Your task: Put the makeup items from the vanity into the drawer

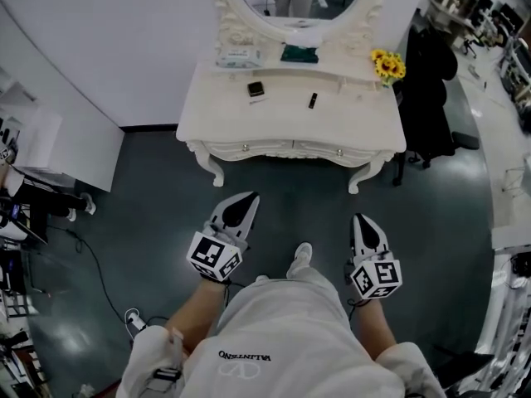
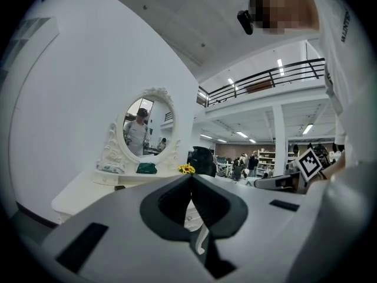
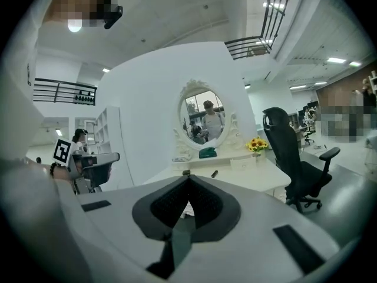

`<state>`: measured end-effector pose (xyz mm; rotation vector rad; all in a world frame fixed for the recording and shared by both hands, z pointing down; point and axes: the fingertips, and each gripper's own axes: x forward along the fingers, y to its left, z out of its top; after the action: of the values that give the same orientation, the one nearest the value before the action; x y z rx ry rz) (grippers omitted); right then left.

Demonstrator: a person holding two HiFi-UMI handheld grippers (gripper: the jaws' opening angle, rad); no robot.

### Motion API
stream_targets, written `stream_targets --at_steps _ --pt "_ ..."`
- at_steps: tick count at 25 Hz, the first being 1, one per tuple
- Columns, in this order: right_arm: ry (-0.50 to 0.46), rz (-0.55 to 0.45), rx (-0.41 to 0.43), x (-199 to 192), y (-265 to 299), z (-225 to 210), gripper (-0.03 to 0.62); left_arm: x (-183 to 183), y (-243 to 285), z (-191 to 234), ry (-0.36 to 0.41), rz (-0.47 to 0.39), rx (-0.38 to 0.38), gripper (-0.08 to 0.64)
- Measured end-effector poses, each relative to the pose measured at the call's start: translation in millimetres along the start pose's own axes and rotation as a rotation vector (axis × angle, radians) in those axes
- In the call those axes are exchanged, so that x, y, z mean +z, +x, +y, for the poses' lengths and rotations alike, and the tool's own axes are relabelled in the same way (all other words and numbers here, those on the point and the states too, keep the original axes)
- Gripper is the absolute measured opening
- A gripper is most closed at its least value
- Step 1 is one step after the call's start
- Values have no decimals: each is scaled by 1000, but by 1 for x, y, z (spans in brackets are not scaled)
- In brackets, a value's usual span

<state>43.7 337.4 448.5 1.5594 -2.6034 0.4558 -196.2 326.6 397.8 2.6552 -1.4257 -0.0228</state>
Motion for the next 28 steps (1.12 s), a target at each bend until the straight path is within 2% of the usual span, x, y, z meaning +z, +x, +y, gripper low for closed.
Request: stream_targets --at_steps 8,14,20,28 --pt "-9 -5 54 31 48 -65 11 11 84 3 9 -9 38 2" --pt "-16 2 98 43 70 -99 11 9 123 -3 4 4 61 2" --pt "0 26 112 38 85 -111 11 4 143 -2 -3 26 58 2" --pt "9 63 100 27 123 -121 11 -9 184 31 -21 43 32 2"
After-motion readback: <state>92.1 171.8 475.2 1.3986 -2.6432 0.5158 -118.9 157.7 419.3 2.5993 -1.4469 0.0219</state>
